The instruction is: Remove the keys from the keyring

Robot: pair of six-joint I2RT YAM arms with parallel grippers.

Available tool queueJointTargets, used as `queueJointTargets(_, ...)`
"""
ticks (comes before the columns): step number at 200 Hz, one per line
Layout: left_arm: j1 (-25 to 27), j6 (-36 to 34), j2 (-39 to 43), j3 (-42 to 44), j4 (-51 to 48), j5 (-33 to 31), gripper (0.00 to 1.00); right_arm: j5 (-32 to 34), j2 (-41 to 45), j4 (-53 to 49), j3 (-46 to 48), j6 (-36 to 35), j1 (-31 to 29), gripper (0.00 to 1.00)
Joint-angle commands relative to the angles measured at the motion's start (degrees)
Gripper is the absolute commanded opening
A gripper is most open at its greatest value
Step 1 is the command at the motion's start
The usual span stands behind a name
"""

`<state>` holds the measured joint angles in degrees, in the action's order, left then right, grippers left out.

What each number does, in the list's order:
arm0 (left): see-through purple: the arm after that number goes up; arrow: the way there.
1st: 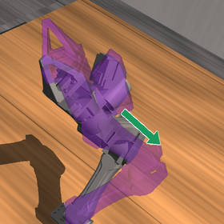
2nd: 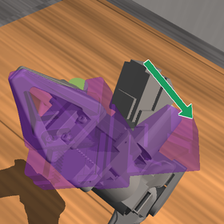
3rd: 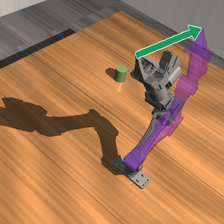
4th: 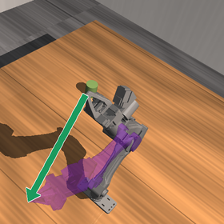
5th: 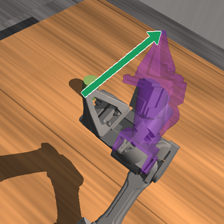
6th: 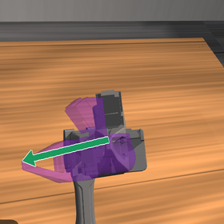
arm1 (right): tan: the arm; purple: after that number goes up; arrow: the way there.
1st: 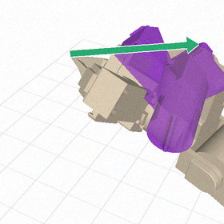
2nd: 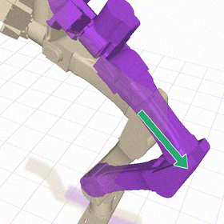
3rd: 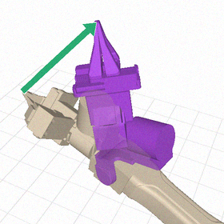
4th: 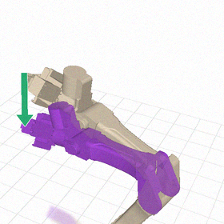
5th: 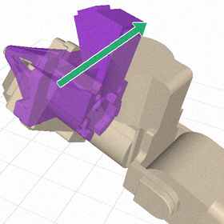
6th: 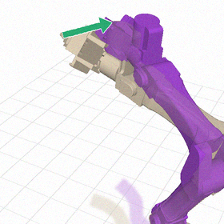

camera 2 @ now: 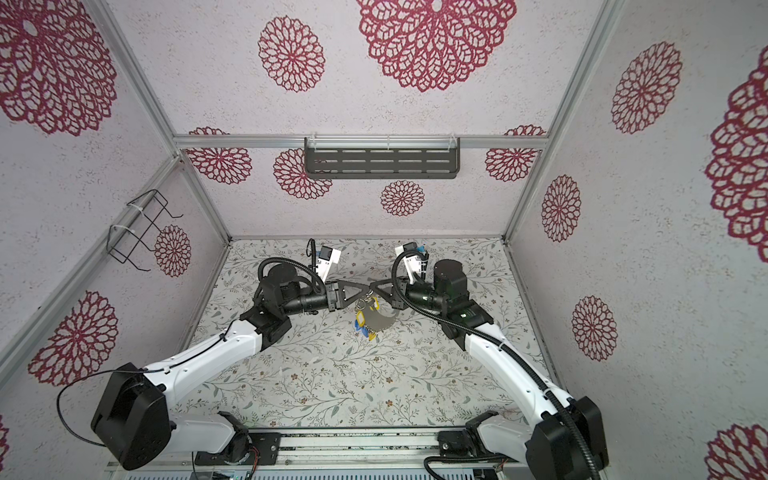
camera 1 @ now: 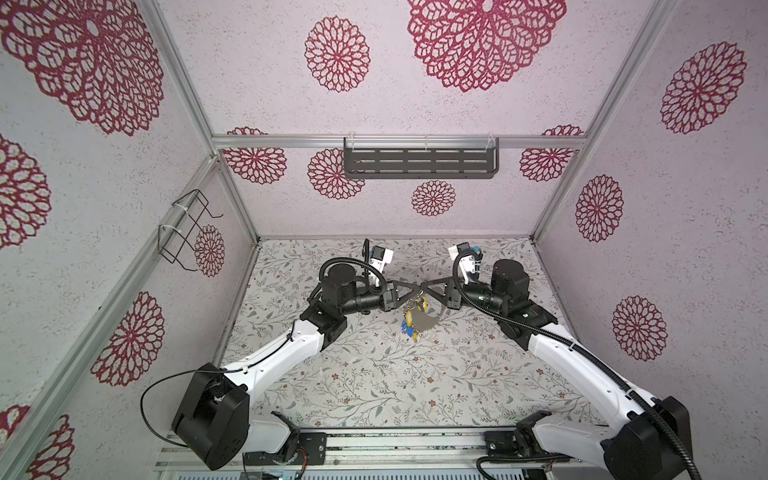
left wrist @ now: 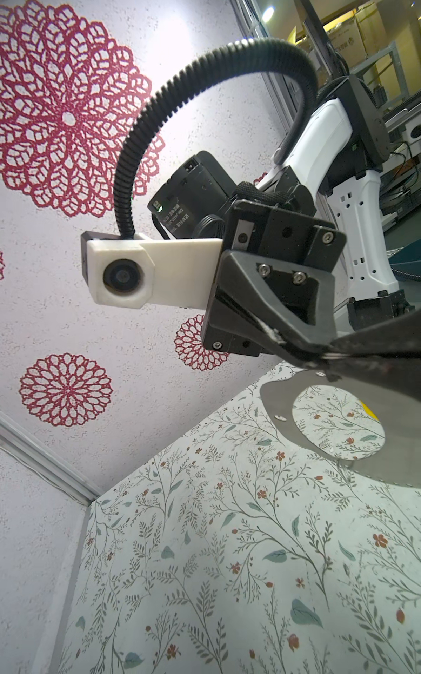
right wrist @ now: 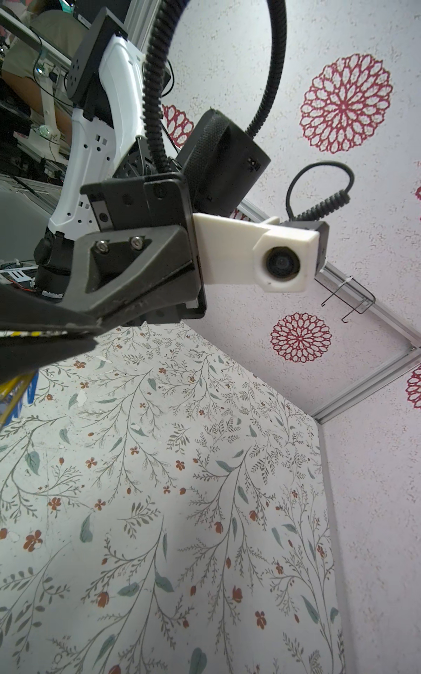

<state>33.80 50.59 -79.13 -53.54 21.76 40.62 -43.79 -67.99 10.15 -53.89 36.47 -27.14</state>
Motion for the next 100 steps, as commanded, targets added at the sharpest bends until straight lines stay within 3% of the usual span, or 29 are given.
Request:
queueJointTargets(1, 0.5, -0.9, -0.2, -2.8, 3.5, 0.8, 0.0, -2.7, -0.8, 2.5, 0.0, 1.0, -2.0, 0.0)
queueJointTargets(64, 0.5, -2.8, 0.8, -1.9, 0.3, -2.3, 0.0, 7.0, 1.6, -4.3, -2.0, -2.0, -2.1, 0.0)
queueJointTargets(77, 0.6, -2.6, 1.2, -1.1, 0.7, -3.8, 0.0, 9.4, 3.1, -4.0, -1.5, -1.3, -2.1, 0.29)
queueJointTargets(100, 0.7, -0.4, 1.9, 1.4, 4.7, -7.6, 0.0, 12.5, 5.6, 1.5, 2.0, 3.7, -1.8, 0.33)
